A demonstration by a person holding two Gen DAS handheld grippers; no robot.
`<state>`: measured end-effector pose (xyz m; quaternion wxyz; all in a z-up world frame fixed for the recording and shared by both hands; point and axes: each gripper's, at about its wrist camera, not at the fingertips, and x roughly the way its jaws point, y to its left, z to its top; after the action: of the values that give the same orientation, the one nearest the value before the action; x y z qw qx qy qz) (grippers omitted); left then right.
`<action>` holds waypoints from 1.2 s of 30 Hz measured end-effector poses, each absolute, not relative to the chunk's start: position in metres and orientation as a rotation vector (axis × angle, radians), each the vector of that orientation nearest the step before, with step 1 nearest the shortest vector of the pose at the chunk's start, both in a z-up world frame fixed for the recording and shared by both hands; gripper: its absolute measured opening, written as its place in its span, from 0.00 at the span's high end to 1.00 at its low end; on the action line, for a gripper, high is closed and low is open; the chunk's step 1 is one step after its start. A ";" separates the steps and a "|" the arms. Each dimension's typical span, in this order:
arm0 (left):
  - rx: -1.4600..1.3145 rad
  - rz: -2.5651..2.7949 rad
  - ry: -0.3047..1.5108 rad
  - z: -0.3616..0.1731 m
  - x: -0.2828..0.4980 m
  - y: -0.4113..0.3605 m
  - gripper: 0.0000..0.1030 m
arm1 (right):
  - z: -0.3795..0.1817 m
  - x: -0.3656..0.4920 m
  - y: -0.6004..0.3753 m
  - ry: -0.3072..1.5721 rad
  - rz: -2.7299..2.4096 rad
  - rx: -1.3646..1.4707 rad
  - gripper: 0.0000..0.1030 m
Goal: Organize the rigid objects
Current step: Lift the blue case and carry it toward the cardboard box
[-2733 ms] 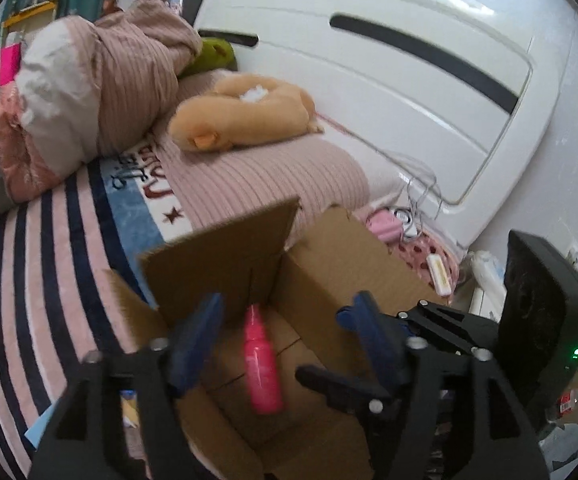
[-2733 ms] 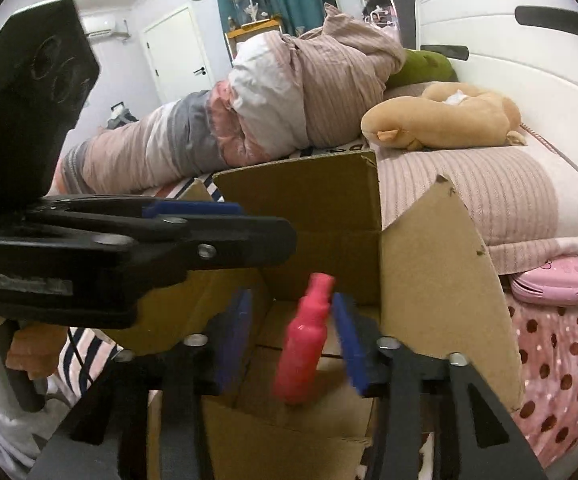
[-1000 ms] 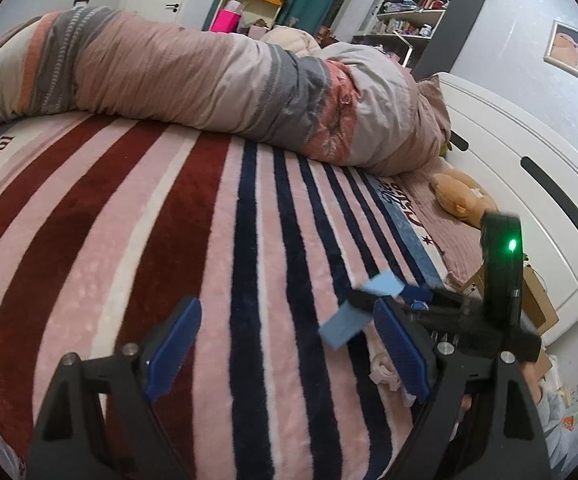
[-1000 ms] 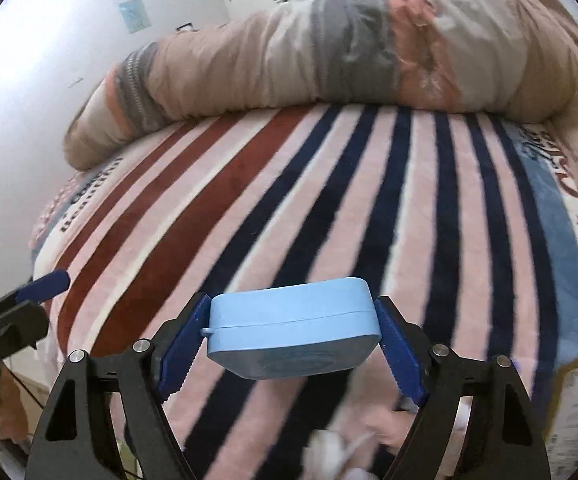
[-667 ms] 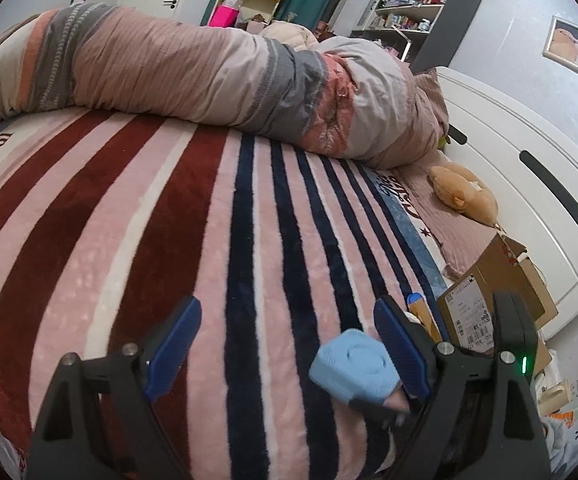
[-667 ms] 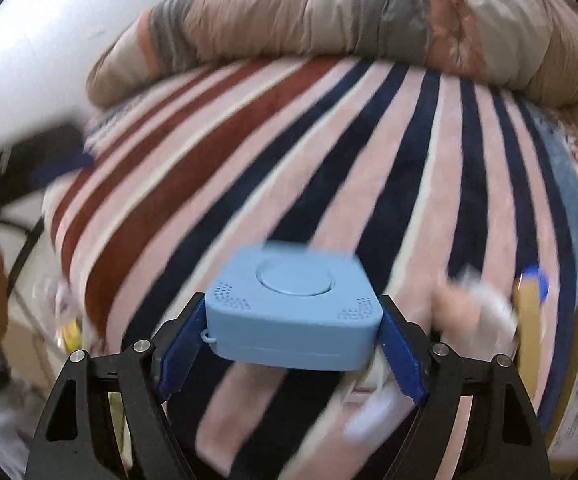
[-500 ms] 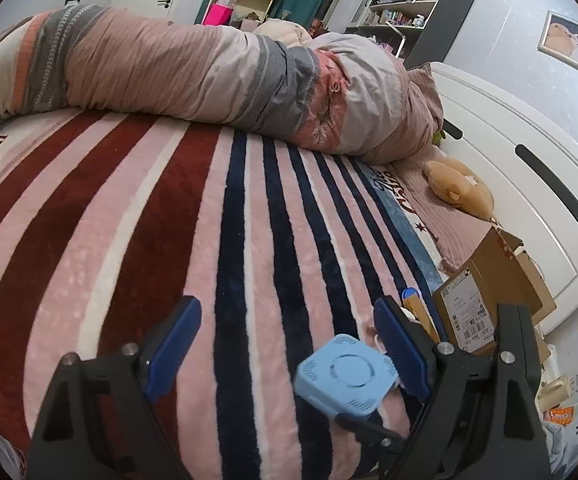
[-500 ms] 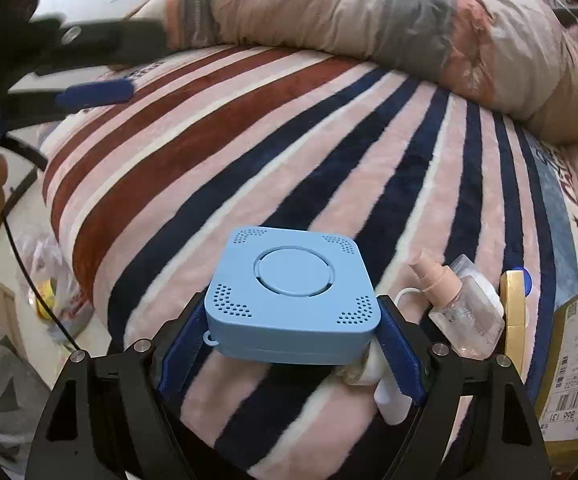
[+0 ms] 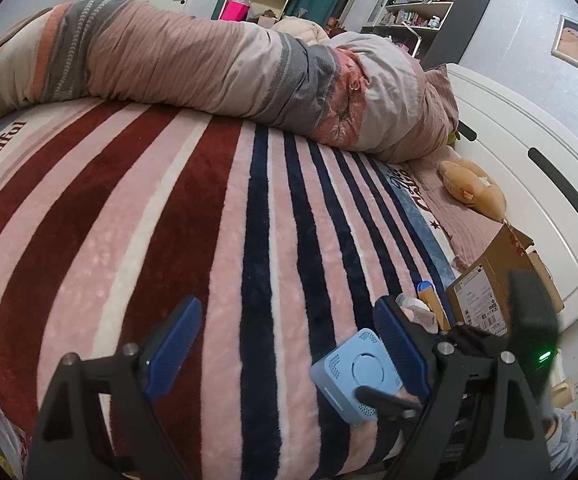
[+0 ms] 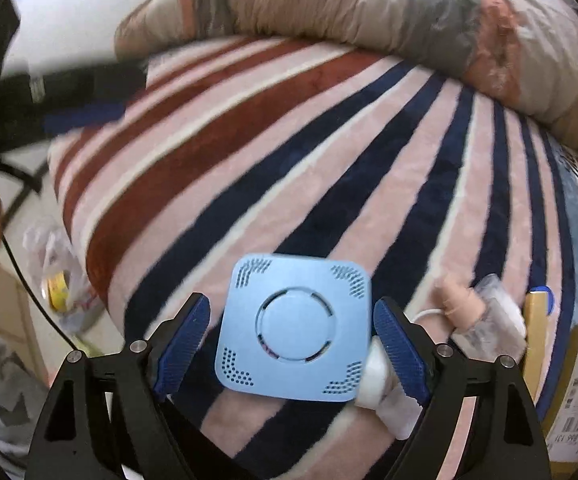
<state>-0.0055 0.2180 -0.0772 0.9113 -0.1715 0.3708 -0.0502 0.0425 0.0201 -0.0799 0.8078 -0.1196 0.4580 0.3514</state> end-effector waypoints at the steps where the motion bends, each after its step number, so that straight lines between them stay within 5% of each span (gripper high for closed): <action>1: -0.353 -0.104 0.765 -0.077 -0.006 0.218 0.16 | -0.075 0.042 0.018 0.977 0.766 -0.236 0.19; 19: -0.351 -0.111 0.786 -0.083 -0.009 0.216 0.16 | -0.116 0.053 0.027 1.115 0.778 -0.221 0.19; 36: -0.388 -0.338 0.841 -0.085 0.010 0.182 0.17 | -0.058 0.032 0.009 0.869 0.822 -0.214 0.22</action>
<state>0.0101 0.1820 -0.0853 0.8809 -0.1865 0.4035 -0.1623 0.0322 0.0093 -0.0584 0.8211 -0.1007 0.4083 0.3860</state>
